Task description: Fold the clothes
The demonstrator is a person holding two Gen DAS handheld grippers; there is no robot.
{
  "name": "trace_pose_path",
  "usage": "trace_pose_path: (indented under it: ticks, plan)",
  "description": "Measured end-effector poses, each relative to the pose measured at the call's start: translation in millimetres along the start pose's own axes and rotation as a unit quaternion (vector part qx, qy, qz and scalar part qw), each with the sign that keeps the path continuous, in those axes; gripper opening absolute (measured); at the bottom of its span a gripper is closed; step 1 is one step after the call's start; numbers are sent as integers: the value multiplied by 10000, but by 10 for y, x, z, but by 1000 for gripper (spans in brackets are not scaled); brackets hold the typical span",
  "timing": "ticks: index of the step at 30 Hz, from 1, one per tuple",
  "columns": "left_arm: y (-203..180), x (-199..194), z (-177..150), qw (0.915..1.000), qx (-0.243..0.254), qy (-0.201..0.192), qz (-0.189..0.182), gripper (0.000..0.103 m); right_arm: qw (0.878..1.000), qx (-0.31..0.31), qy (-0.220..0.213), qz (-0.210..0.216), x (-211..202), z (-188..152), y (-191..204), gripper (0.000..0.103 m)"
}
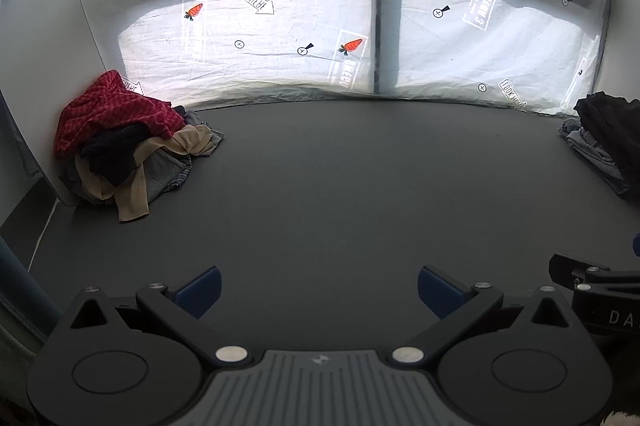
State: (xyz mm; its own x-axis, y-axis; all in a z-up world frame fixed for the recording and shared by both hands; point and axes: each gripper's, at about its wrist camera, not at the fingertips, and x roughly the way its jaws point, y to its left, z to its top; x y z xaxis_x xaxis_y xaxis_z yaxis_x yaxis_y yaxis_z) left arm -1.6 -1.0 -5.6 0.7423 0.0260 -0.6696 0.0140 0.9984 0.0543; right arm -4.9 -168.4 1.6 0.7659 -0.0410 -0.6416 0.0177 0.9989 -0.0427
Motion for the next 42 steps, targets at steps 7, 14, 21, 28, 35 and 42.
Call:
trace_pose_path:
  ticks: [7,14,21,28,35,42]
  plan:
    - [3,101,56,9998,-194,96,19,103,9999,97,93,-57,103,78,-124,103]
    - [-136,321,261,9987,-465,176,127,103,9996,279,-30,92,351,289,-441,103]
    - [-327,535,626,9977,-629,107,216,103,9951,688,-401,585,693,742,-826,103]
    - [-436,775,977,9957,-906,79,191,103,9899,432,-326,1313,1185,1012,-870,103]
    - [-200,967,955,9886,-1409,334,412,103,9854,482,-188,1624,1496,1128,-706,103]
    - [349,1261,1010,9798,-1807,502,699,103,9891,-34,-130,1466,1799,1316,-153,103]
